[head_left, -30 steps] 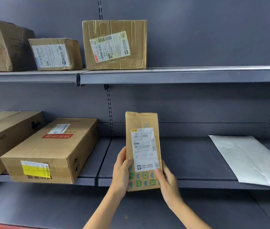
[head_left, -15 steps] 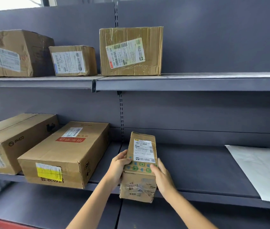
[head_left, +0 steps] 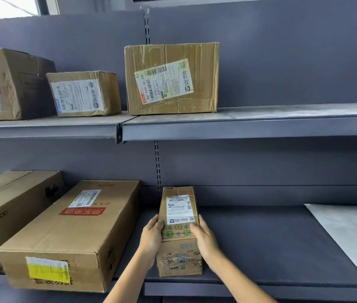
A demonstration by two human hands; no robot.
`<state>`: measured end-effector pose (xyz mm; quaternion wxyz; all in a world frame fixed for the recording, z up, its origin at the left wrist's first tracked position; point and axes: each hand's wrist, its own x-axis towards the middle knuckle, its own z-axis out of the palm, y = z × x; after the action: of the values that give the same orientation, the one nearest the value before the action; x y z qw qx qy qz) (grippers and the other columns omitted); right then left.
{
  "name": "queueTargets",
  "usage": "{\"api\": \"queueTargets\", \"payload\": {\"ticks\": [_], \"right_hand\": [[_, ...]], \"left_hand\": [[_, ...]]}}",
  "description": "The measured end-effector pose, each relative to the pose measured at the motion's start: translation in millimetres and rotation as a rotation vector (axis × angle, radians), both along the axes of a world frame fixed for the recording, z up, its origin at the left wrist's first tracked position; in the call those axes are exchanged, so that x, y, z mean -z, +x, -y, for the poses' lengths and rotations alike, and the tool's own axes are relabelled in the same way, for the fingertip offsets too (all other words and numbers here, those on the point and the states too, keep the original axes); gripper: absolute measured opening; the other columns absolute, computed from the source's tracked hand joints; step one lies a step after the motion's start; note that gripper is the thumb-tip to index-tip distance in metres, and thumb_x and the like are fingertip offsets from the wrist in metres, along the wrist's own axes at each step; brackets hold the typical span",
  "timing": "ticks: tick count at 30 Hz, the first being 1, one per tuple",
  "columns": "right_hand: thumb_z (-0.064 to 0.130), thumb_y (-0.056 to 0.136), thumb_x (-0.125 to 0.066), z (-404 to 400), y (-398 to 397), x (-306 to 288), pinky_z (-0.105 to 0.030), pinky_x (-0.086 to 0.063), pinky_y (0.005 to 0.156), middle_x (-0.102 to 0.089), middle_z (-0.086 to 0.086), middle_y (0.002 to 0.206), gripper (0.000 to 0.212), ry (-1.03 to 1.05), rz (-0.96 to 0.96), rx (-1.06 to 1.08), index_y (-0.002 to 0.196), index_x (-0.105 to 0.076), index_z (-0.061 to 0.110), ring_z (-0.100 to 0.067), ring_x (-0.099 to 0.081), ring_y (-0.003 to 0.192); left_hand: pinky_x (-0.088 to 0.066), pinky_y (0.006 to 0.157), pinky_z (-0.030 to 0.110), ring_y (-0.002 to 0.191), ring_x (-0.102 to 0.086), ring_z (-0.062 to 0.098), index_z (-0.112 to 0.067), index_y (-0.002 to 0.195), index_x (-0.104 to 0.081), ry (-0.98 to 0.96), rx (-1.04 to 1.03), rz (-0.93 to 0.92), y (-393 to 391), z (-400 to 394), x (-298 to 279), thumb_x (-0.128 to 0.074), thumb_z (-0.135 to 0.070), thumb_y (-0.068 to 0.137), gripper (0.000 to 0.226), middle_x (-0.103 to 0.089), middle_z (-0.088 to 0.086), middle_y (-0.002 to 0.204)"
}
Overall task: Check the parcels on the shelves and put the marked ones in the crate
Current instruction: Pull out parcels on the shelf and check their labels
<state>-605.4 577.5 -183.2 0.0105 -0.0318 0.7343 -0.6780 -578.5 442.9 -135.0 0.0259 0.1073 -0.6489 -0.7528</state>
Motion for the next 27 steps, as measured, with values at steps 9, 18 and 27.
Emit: {"api": "queueTargets", "payload": {"ticks": [9,18,27], "right_hand": [[0.024,0.096,-0.040,8,-11,0,-0.009,-0.047,0.067,-0.061,0.002,0.118,0.041,-0.019,-0.022,0.038,0.137,-0.039,0.023,-0.003,-0.060,0.098],[0.028,0.095,-0.047,-39,23,2,-0.028,-0.026,0.109,-0.033,-0.003,0.149,0.053,0.053,0.023,0.189,0.143,-0.029,0.014,-0.018,-0.033,0.136],[0.010,0.092,-0.051,-184,65,-4,-0.030,-0.033,0.106,-0.044,-0.008,0.142,0.046,0.285,0.031,0.357,0.136,-0.041,0.009,-0.021,-0.042,0.130]], "left_hand": [[-0.051,0.091,0.041,0.101,-0.063,0.023,-0.016,0.131,-0.050,-0.277,-0.016,0.000,-28,12,17,-0.041,-0.021,0.099,0.034,-0.065,0.007,0.114],[-0.018,0.115,0.034,0.140,-0.022,0.023,-0.013,0.138,-0.041,-1.151,0.004,-0.371,-15,-7,-4,-0.046,-0.015,0.094,0.045,-0.035,0.005,0.149],[-0.023,0.111,0.029,0.134,-0.035,0.027,-0.005,0.130,-0.049,-1.086,0.209,-0.561,11,-120,-11,-0.047,-0.002,0.088,0.042,-0.046,0.012,0.140]]}}
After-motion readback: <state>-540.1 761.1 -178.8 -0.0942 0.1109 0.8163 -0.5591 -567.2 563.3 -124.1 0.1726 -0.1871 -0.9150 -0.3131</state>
